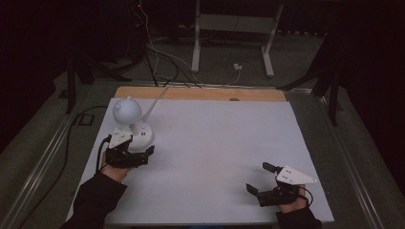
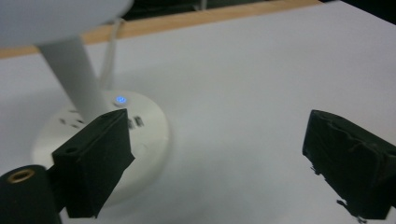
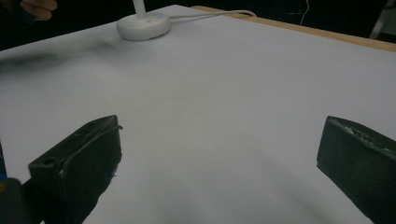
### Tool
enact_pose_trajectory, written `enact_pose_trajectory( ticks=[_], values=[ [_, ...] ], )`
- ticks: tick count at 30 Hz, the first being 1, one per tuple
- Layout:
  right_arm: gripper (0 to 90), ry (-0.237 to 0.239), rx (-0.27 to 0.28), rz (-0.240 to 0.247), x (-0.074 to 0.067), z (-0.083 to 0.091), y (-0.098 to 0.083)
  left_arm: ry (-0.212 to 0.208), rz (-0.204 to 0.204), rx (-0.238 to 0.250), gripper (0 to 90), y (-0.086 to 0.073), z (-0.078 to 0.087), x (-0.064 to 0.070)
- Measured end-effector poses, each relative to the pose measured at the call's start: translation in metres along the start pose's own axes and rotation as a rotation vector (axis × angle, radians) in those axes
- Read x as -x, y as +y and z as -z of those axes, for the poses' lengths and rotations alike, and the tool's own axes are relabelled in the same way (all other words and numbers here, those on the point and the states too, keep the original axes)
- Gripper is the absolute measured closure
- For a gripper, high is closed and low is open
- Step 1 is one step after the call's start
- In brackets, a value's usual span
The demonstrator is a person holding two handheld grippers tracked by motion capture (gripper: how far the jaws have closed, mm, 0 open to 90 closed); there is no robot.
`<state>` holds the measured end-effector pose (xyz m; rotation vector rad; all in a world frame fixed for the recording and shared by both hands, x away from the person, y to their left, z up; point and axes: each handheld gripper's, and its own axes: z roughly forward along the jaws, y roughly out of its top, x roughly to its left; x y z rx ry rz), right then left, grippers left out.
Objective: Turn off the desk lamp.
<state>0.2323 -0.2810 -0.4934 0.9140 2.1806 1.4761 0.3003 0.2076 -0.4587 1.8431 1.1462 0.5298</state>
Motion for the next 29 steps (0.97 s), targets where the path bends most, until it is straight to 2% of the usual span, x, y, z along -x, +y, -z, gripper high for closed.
enact_pose_trajectory(
  ticks=[2,8,10,17,24,27,29],
  values=[
    [0.0,0.000,0.000,-0.001,0.000,0.000,0.000,-0.014,-0.008,-0.001,3.7,-0.003,0.002,0.002],
    [0.0,0.000,-0.001,-0.001,0.000,-0.001,0.000,-0.063,-0.022,-0.007,0.6,-0.010,0.009,0.005],
    [0.0,0.000,-0.002,-0.002,0.000,-0.001,0.000,-0.093,-0.029,-0.018,0.6,-0.016,0.012,0.006],
    [0.0,0.000,-0.005,-0.004,0.000,-0.001,0.000,-0.125,-0.041,-0.040,0.5,-0.028,0.017,0.008],
    [0.0,-0.001,-0.007,-0.010,0.001,-0.002,-0.001,-0.170,-0.048,-0.066,0.5,-0.048,0.020,0.006],
    [0.0,-0.001,-0.009,-0.009,0.001,-0.002,-0.001,-0.206,-0.074,-0.081,0.6,-0.057,0.019,0.005],
    [0.0,-0.001,-0.010,-0.009,0.001,-0.002,-0.001,-0.208,-0.075,-0.083,0.5,-0.059,0.018,0.005]
  ],
)
